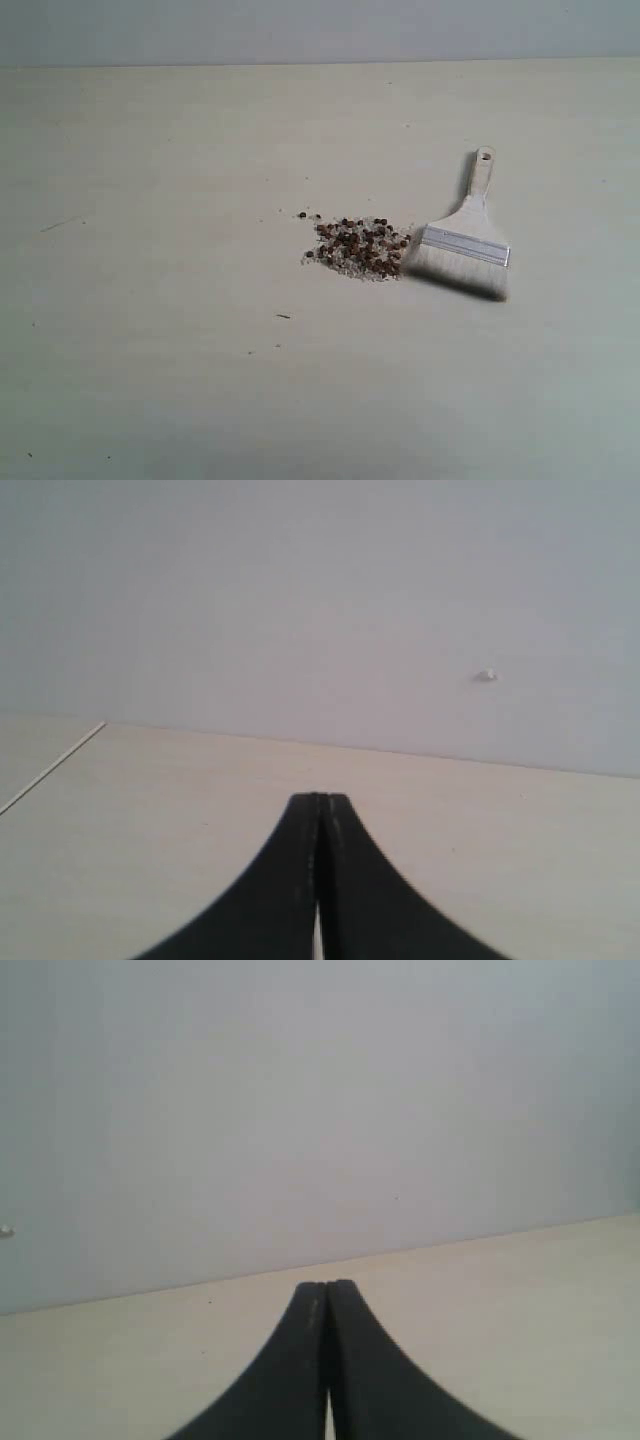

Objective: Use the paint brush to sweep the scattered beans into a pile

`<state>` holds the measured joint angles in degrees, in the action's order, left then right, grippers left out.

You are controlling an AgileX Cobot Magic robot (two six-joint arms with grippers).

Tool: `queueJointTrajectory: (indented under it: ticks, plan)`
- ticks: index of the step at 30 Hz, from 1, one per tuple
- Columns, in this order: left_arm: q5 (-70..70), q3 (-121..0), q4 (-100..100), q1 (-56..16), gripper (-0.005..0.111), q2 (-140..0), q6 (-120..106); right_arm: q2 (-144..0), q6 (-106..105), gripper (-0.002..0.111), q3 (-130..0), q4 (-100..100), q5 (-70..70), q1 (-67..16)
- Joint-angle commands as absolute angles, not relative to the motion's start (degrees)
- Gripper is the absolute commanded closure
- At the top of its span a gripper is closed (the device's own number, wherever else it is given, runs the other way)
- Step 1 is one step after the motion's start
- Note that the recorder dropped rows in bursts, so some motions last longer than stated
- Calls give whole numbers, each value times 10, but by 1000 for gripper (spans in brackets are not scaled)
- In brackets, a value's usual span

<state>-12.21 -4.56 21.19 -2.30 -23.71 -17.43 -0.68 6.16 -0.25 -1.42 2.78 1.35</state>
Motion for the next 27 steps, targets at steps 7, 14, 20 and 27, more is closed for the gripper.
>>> queueJointTrajectory:
  ticks: [7,14,20,27]
  plan:
    - [-53,0,211,-26,107,-93,-215,-3,62,108,0,-7,20,13]
    - [-36,0,210,-26,107,-27,-225,-3,62,108,0,-7,20,13]
    - [24,0,214,-26,107,0,-223,-3,62,108,0,-7,20,13]
    - [51,0,214,-26,107,0,-223,-3,62,108,0,-7,20,13]
